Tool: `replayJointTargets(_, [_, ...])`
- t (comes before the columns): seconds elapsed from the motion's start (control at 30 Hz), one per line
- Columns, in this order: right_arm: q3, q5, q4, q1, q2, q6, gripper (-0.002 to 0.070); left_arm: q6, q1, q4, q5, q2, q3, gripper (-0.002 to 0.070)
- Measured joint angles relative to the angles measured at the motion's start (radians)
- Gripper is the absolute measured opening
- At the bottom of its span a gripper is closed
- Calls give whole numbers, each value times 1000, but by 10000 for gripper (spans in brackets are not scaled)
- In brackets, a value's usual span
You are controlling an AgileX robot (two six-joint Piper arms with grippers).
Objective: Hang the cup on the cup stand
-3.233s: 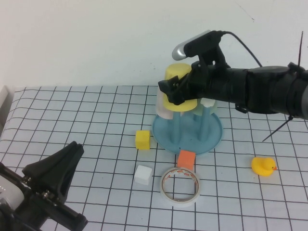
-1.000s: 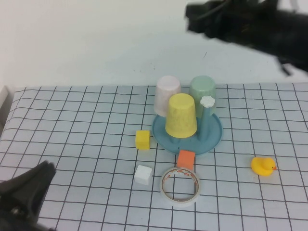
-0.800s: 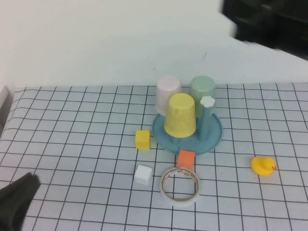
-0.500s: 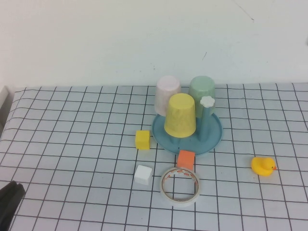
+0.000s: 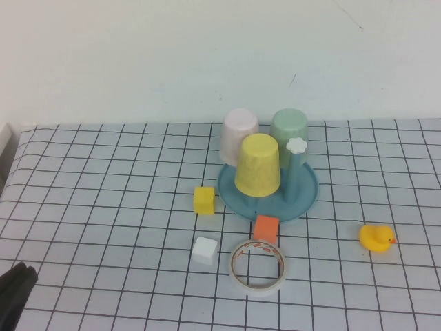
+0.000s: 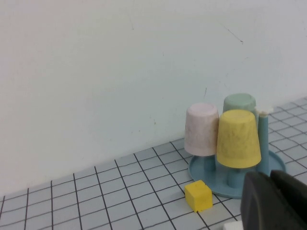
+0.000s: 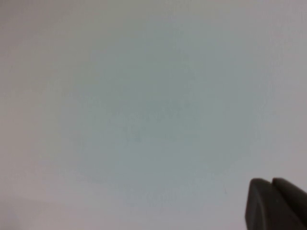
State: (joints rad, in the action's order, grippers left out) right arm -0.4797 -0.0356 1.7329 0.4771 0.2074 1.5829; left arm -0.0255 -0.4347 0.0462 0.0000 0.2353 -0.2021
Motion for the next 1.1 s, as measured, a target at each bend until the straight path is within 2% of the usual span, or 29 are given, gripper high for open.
replayJointTargets(0.53, [220,76,1,0,-17,-2,6,1,0,0,19,0,0,-1])
replayJointTargets(0.7, [310,162,2,0,-17,-6,5,1,0,0,19,0,0,-1])
replayJointTargets(1.1, [318,180,-4,0,-17,21,2,14,0,0,19,0,0,-1])
